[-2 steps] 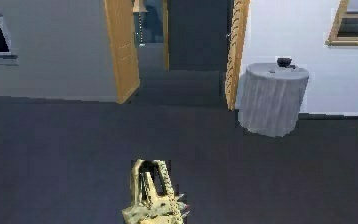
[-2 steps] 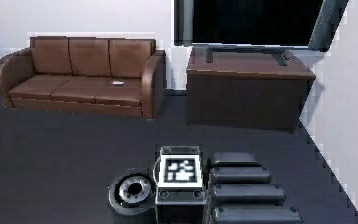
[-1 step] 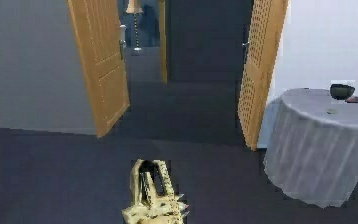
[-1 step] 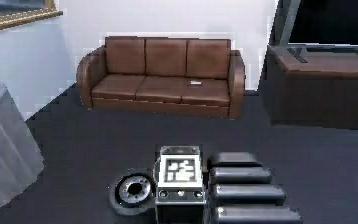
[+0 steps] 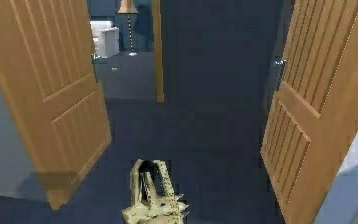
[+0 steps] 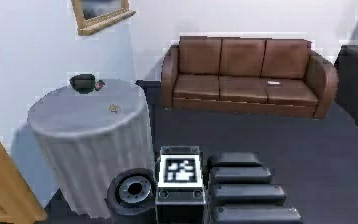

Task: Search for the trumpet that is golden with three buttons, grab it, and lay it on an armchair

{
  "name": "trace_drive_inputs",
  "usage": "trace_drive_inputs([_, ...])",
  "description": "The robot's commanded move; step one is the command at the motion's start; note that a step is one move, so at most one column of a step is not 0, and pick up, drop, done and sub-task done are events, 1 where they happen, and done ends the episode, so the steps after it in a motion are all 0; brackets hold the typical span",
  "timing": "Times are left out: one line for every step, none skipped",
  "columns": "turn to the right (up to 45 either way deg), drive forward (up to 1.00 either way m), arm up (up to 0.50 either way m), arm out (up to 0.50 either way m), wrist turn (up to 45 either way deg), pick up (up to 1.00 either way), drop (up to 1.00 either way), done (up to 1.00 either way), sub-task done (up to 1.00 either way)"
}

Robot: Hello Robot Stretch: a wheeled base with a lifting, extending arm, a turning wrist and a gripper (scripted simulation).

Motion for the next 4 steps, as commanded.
trace_drive_inputs([0.0, 1.00, 0.00, 0.00, 0.0, 0.00, 0.00, 0.00, 0.00])
trace_drive_inputs([0.0, 1.00, 0.00, 0.00, 0.0, 0.00, 0.00, 0.00, 0.00])
trace_drive_inputs([-15.0, 0.00, 0.00, 0.00, 0.0, 0.00, 0.00, 0.00, 0.00])
trace_drive_inputs([0.0, 0.10, 0.00, 0.00, 0.0, 0.00, 0.00, 0.00, 0.00])
